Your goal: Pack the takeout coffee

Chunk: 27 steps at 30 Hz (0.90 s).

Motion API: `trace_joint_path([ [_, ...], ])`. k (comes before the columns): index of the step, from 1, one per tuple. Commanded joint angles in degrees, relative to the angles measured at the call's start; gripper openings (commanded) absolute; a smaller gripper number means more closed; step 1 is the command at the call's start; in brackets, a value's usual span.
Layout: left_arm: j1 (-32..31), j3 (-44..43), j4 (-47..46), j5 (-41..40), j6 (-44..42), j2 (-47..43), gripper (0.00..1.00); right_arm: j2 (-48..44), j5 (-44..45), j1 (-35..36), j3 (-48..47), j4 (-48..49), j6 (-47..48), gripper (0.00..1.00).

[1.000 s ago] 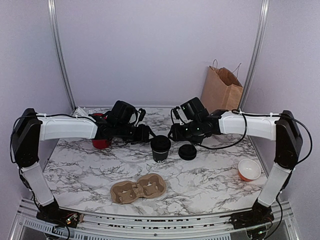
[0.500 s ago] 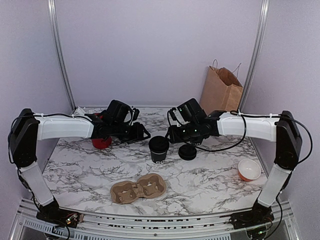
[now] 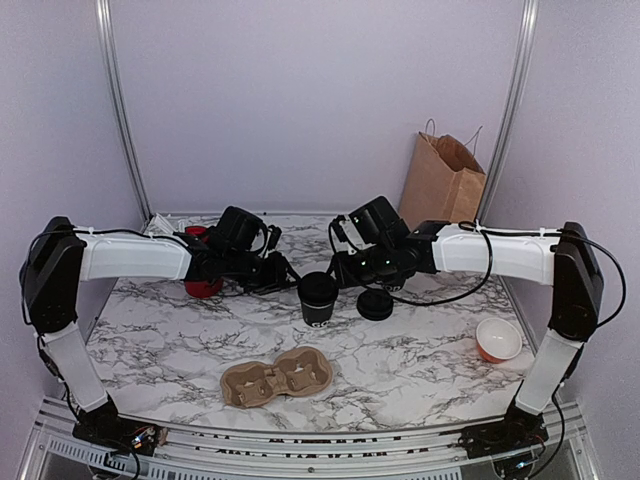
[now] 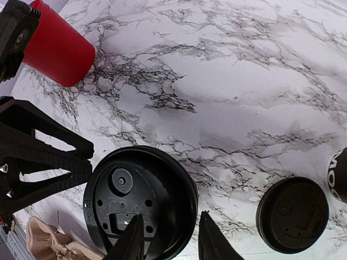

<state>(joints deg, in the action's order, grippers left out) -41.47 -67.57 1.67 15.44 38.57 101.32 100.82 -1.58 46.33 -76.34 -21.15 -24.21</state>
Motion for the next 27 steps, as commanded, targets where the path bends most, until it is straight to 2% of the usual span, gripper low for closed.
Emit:
trace_joint_path([
  [1,-0.09,0.98,-1.03,1.62,0.49,1.32,0.30,-0.28,-1.00,0.41,-0.40,-0.43,-0.22,0.32],
  [17,-0.19,2.64,-1.67,2.49,0.97,3.23,0.24,1.24,-2.97,0.86,1.75,0.35,-0.95,0.17],
  [27,-0.77,5.41,-1.99,2.05,1.55,4.00,0.19,-0.07,-3.77,0.95,8.11,2.83,-3.31,0.13],
])
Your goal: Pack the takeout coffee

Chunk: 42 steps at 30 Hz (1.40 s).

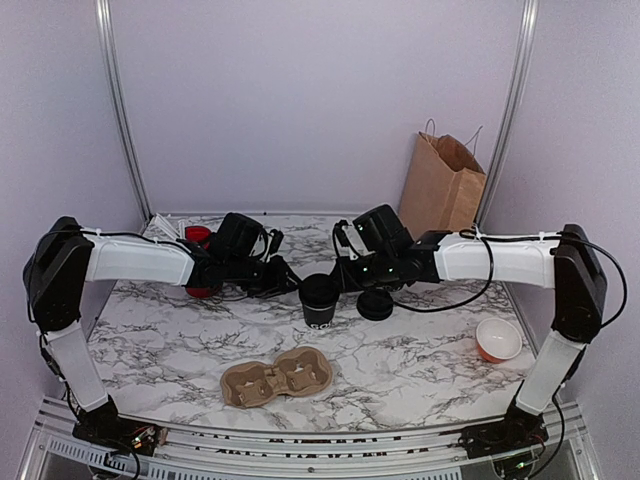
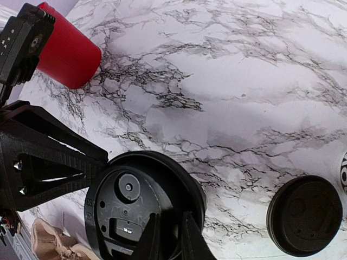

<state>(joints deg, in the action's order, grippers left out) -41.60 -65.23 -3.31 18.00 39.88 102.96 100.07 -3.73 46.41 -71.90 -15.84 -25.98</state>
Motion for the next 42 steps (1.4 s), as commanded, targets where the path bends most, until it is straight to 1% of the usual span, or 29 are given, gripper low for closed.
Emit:
trace_joint_path([
  [1,-0.74,3.31,2.91,-0.71,0.28,2.34,0.19,0.43,-1.63,0.87,4.25,-2.26,-1.84,0.13],
  [6,-0.94,2.62,3.07,-0.78,-0.01,1.47,0.19,-0.55,-1.03,0.87,4.05,-2.04,-2.41,0.13],
  [12,-0.93,-2.44,5.02,-1.53,-1.68,1.44,0.21,-1.06,1.10,0.87,0.22,-2.58,-2.75,0.15],
  [18,-0.93,-6.13,6.56,-2.03,-2.46,2.42,0.23,-1.02,2.63,0.87,-2.89,-2.70,-2.85,0.22],
  [25,-0.63,-7.83,8.20,-3.39,-3.60,2.27,0.26,-1.75,3.89,0.52,-4.92,-3.40,-2.12,0.30],
  [27,-0.44,-8.15,8.63,-3.71,-3.90,2.04,0.27,-2.16,3.64,-0.07,-4.88,-3.67,-1.91,0.31],
  [31,-0.18,-8.33,9.40,-4.37,-4.57,0.85,0.31,-3.29,1.27,-2.36,-3.60,-3.00,-1.35,0.31],
  [36,-0.47,-6.66,9.62,-3.16,-4.40,-1.07,0.37,-5.31,-5.38,-6.37,1.24,0.92,-2.12,0.30],
  [42,-2.16,-3.27,9.44,-2.62,-4.02,-3.83,0.39,-4.05,-7.97,-7.39,1.89,0.64,-0.65,0.28],
])
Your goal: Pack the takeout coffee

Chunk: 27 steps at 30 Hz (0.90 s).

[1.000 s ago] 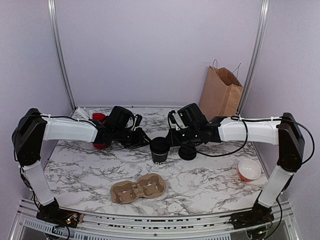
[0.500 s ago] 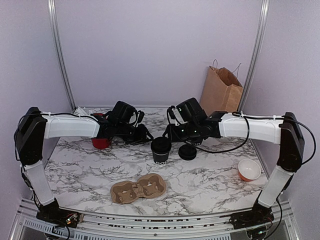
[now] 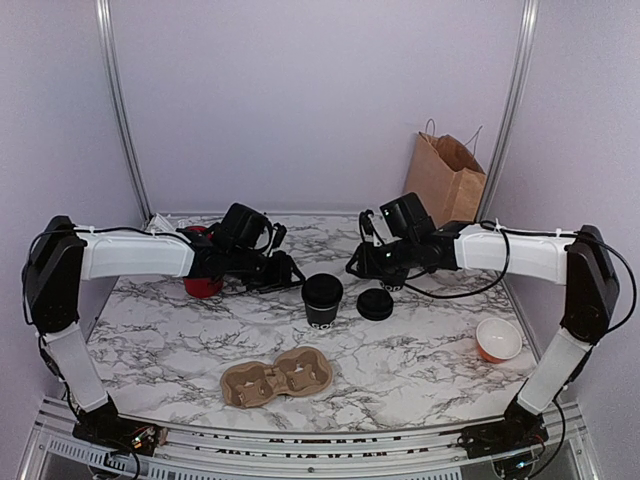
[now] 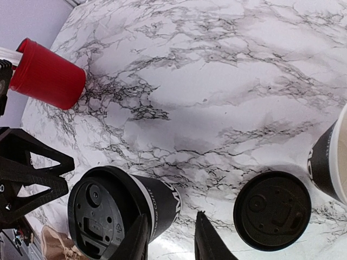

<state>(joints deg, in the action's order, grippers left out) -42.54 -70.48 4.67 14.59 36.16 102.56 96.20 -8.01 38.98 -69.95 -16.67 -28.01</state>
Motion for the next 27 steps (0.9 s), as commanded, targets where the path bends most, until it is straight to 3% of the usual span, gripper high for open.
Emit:
trace_joint_path([
  [1,-1.57,2.47,1.41,0.79,-0.26,-3.89,0.39,0.00,-4.03,0.04,0.10,1.62,1.58,0.28],
  [27,-3.77,3.95,0.78,0.70,0.97,-3.08,0.35,2.95,-6.76,0.66,2.16,3.83,1.25,0.26],
])
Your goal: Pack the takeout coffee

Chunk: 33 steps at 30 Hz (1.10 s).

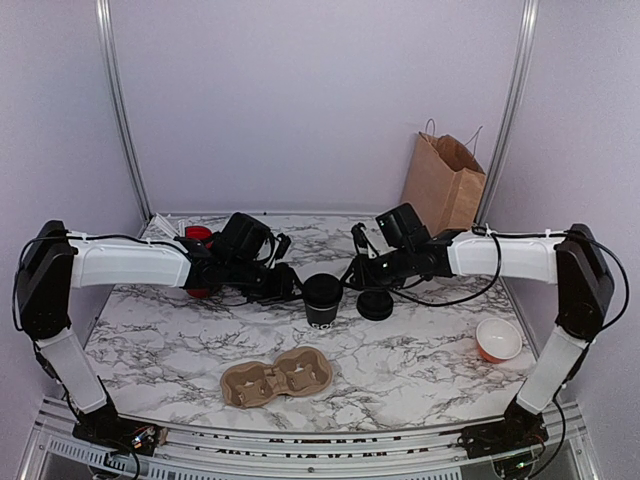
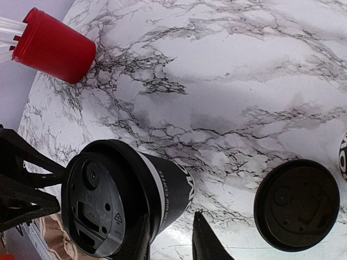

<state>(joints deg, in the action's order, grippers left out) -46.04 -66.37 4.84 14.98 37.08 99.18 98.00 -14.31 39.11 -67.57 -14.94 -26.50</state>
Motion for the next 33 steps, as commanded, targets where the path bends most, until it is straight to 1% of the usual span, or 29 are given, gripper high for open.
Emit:
trace_joint_path([
  [1,-0.28,-0.10,0.61,0.38,0.14,0.32,0.35,1.15,-0.39,0.55,-0.18,2.15,-0.32,0.26],
  [10,-0.28,0.71,0.58,0.49,0.03,0.35,0.31,1.53,-0.38,0.99,-0.48,2.46,-0.57,0.26],
  [33,-0.22,1.97,0.19,-0.59,0.36,-3.24,0.32,1.15,1.82,2.37,-0.86,1.04,-0.74,0.25],
])
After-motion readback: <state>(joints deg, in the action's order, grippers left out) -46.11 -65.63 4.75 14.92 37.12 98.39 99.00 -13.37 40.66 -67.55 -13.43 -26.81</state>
